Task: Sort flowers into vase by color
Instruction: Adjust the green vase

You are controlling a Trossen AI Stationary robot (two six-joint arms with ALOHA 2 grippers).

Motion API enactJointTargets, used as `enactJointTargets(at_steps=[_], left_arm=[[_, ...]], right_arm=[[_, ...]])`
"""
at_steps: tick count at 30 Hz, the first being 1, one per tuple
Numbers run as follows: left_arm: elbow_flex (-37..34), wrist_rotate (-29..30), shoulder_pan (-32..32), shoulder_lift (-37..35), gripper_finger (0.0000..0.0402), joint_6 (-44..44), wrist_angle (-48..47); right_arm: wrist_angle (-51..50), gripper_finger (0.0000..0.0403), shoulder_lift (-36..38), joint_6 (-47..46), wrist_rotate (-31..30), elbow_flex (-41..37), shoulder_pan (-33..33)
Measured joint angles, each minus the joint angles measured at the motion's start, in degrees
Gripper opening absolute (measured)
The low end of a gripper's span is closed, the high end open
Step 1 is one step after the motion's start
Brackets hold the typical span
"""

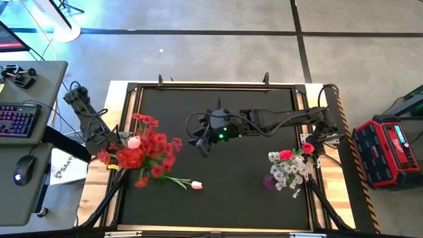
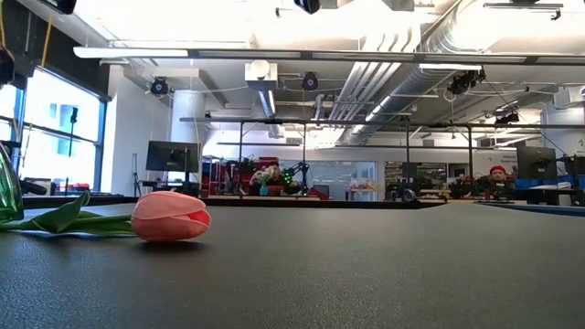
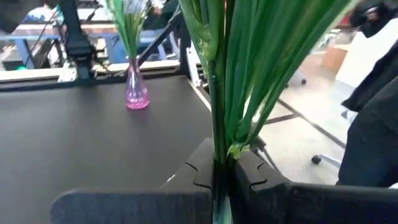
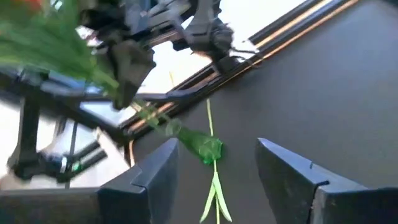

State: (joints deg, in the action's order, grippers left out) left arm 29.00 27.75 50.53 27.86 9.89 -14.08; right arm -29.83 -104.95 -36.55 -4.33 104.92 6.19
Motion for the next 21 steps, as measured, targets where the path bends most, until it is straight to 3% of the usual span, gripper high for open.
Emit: enactJointTargets(at_steps=[11,21], left_arm=[[-0.8,-0.2,3.0,-3.6,0.0,-4.3,-2.4],[-8.7,1.0,3.1,-10.4,0.0,-2.9,6.2]], right_arm=[[0.5,0.0194,0.0,-12.6,-7.3,0.0,0.3],[0.5,0.0194,0.0,-17.9,-13.3,0.0,3.0]])
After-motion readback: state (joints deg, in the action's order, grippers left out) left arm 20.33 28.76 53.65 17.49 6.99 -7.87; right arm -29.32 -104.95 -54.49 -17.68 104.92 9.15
